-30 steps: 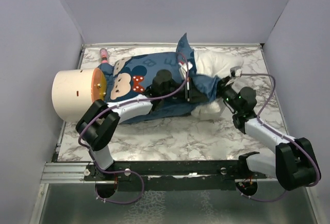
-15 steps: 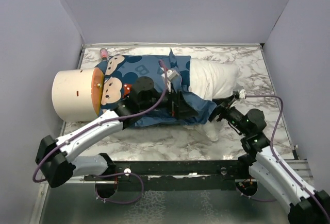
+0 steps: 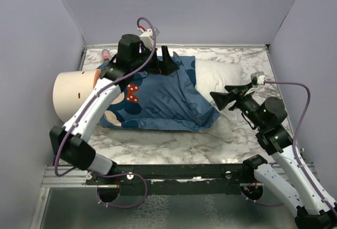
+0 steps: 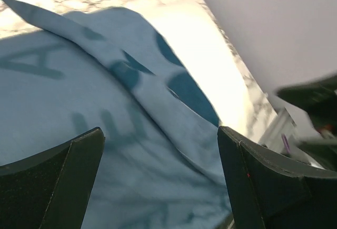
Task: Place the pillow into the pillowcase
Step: Stuff the pillow into the pillowcase.
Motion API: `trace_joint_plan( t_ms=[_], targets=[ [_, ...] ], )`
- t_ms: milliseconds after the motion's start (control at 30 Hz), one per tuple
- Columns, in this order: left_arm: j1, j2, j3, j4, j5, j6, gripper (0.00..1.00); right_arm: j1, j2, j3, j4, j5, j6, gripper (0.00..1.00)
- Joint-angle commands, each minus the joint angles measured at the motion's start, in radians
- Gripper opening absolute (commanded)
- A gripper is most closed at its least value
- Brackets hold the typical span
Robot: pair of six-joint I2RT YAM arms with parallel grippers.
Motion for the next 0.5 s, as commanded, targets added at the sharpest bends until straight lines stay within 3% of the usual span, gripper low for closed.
trace_joint_plan(
  t_ms=[0,167,267,367,467],
  targets=[
    [0.048,0.19,0.15,0.057,-0.006,-0.046,0.91,0.005,0.099,0.139,-0.04,0.132,-0.059,0.84],
    [0.048,0.428,0.401,0.026,-0.012,-0.104,0.91,-0.025,0.284,0.228,-0.011,0.166,-0.047,0.9],
    [0.048,0.54,0.498,-0.043,-0.037,-0.099,0.88,-0.145,0.405,0.25,0.023,0.044,0.019,0.91],
    [0.043,0.593,0.519,-0.087,-0.029,-0.093,0.85,-0.247,0.522,0.24,0.081,-0.066,0.053,0.9],
    [0.029,0.605,0.49,-0.076,-0.007,-0.099,0.81,-0.268,0.647,0.239,0.136,-0.168,0.052,0.9]
  ],
)
